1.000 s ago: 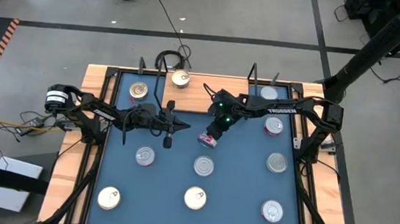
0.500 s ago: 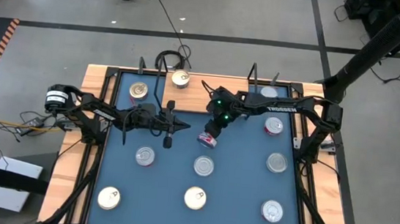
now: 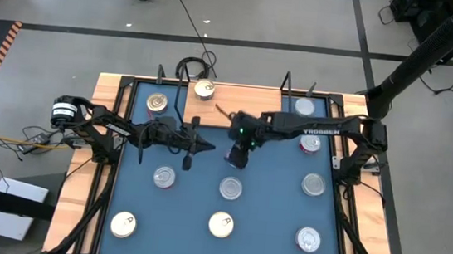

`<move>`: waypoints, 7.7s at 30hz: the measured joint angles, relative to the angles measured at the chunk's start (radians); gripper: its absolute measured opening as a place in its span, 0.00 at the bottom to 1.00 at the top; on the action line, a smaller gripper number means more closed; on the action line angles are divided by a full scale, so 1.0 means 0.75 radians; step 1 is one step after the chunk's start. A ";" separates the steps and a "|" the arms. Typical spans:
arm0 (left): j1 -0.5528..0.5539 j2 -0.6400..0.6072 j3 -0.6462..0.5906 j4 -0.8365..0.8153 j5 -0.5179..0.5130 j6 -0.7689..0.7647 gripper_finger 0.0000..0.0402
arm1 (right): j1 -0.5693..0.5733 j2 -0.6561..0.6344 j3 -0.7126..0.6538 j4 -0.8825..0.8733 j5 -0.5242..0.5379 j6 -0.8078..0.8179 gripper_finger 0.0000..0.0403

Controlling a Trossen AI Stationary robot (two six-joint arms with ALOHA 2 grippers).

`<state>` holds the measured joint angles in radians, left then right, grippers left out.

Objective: Stack canned seafood by type on shelf
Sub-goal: Put the top left red tuna can on the shelf

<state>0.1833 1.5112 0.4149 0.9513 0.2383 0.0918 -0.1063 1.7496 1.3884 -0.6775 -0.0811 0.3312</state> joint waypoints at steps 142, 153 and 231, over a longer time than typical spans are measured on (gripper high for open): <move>0.000 -0.001 -0.001 -0.003 0.053 -0.014 0.00 | 0.216 0.125 -0.308 0.119 0.395 -0.372 0.02; 0.000 0.000 -0.001 -0.005 0.053 -0.014 0.00 | 0.182 0.135 -0.135 0.029 0.181 -0.304 0.01; 0.000 0.000 -0.001 -0.006 0.053 -0.061 0.00 | -0.151 0.130 -0.146 0.352 -0.711 0.545 0.01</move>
<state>0.1833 1.5112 0.4145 0.9470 0.2783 0.0463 -0.2192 1.8473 1.2787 -0.4137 -0.6140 0.7401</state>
